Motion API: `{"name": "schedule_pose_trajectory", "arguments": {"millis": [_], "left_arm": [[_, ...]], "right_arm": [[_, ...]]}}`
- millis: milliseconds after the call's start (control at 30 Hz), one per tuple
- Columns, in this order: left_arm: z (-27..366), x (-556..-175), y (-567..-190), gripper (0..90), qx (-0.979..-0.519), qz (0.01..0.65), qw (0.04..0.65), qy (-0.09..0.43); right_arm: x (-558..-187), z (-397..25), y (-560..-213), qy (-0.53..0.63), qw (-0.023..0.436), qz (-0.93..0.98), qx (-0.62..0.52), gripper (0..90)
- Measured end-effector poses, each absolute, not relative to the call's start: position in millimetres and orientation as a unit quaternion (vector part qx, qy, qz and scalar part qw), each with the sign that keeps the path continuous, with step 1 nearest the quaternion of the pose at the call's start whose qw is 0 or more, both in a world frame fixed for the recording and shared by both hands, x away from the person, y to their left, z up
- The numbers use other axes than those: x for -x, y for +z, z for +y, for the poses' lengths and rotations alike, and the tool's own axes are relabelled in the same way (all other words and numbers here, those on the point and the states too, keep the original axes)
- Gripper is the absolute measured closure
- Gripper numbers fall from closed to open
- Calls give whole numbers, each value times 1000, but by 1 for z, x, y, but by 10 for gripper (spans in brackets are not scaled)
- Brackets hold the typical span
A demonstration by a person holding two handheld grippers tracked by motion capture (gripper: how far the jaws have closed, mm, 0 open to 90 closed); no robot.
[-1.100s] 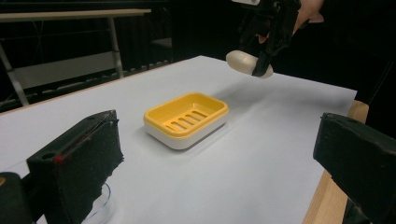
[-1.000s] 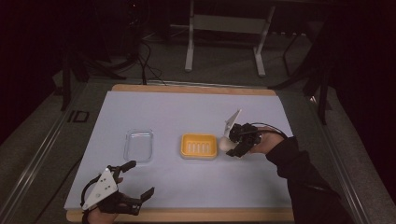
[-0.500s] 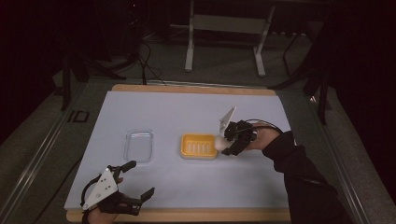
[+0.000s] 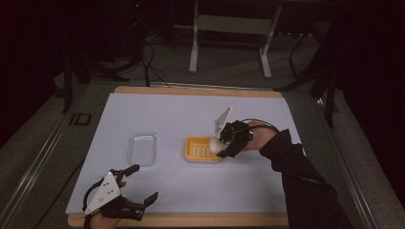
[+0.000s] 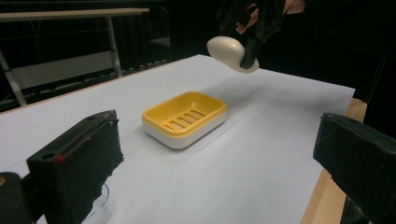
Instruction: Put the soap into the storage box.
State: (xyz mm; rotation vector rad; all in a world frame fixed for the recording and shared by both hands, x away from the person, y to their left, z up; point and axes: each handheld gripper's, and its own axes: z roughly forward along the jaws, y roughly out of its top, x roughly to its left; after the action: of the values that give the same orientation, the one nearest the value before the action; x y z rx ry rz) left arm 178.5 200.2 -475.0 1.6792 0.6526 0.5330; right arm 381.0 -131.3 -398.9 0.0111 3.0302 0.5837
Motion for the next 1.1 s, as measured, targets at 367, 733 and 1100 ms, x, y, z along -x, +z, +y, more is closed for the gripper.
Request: {"name": "schedule_pose_trajectory", "arguments": {"millis": [367, 733, 1100], "left_arm": [[200, -179, -475, 12, -722, 279, 590, 228], [200, -179, -475, 12, -722, 278, 593, 224], [201, -179, -474, 12, -720, 278, 594, 227]], "right_arm": [[-391, -119, -402, 208, 27, 978, 13, 499], [-401, -110, -408, 253, 22, 967, 25, 499], [-414, -105, -431, 262, 10, 965, 27, 499]]}}
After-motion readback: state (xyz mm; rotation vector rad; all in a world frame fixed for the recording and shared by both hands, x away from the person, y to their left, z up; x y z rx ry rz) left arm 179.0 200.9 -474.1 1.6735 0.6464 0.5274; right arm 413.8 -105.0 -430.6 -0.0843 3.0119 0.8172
